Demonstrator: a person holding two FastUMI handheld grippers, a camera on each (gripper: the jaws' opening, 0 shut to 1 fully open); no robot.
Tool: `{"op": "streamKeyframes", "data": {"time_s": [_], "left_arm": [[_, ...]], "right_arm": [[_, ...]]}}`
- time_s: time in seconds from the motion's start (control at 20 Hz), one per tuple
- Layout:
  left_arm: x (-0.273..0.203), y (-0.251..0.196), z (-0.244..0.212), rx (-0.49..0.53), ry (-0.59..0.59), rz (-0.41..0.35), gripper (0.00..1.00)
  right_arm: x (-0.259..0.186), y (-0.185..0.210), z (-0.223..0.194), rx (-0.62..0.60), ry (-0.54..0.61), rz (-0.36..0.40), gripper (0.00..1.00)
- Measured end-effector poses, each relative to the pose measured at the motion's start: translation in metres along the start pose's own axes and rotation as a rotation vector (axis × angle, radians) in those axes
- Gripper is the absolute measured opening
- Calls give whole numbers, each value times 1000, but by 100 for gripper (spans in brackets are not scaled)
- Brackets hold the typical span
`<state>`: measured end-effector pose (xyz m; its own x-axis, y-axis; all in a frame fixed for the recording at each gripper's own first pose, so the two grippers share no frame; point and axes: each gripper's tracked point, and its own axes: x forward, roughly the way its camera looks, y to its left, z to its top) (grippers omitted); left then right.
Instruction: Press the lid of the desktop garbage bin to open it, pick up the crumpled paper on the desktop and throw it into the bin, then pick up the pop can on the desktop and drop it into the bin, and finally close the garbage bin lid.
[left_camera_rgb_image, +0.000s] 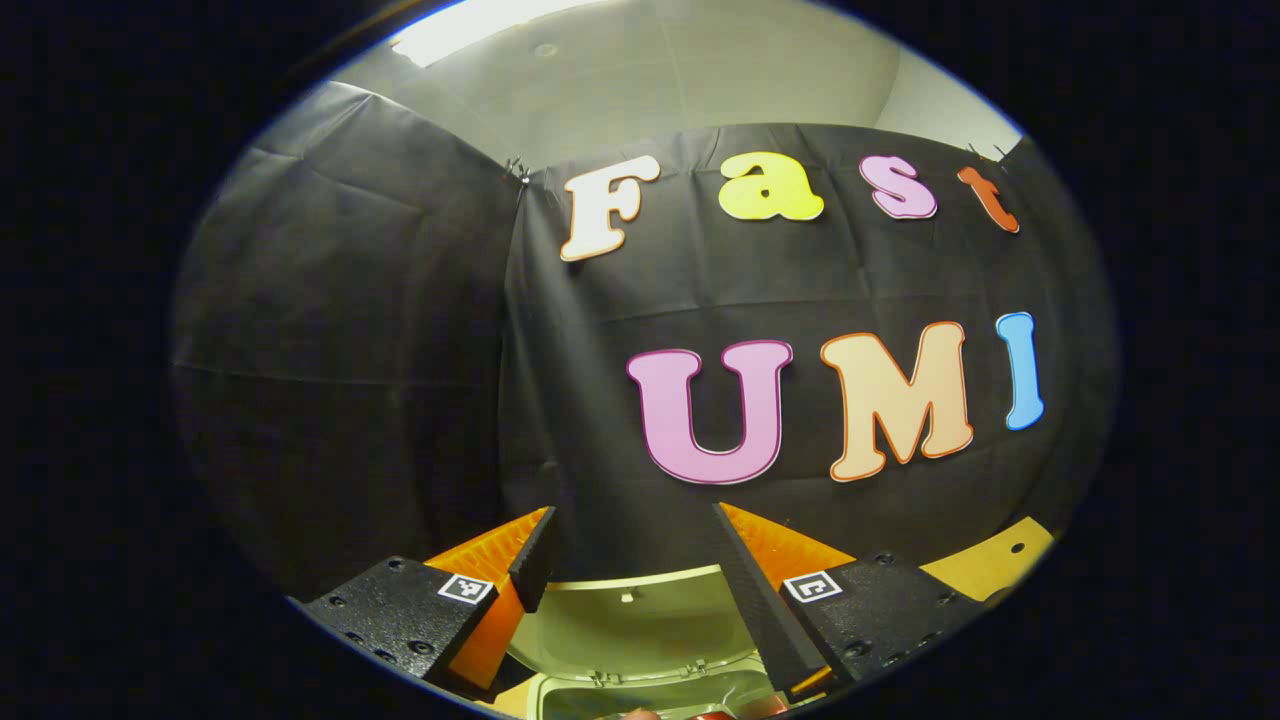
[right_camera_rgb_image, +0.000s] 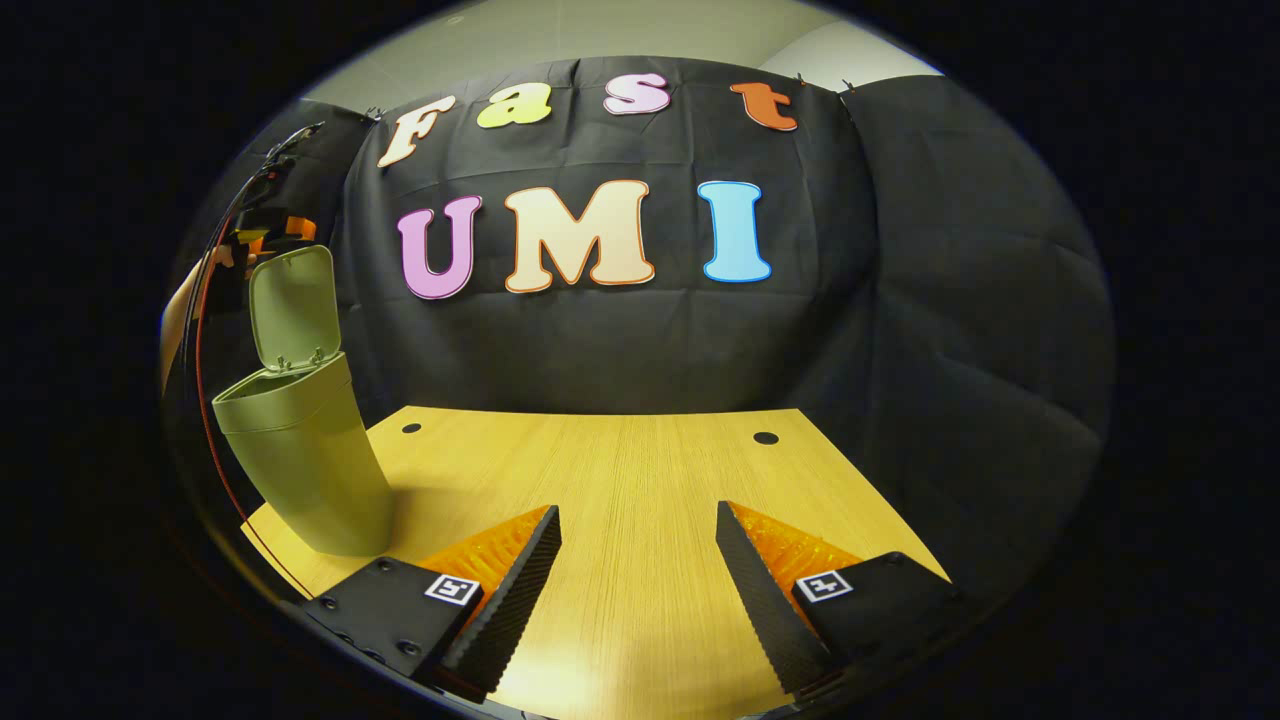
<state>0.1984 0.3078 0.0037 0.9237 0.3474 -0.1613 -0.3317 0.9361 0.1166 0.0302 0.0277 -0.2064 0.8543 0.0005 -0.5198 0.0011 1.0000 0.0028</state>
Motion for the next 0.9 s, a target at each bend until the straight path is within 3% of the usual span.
{"op": "streamKeyframes", "data": {"time_s": [0.35,0.9], "left_arm": [[-2,1,-9,-31,55,5,90],[-85,-13,-37,-50,98,27,91]], "right_arm": [[5,6,-3,-6,20,20,99],[3,3,8,-37,10,123,98]]}}
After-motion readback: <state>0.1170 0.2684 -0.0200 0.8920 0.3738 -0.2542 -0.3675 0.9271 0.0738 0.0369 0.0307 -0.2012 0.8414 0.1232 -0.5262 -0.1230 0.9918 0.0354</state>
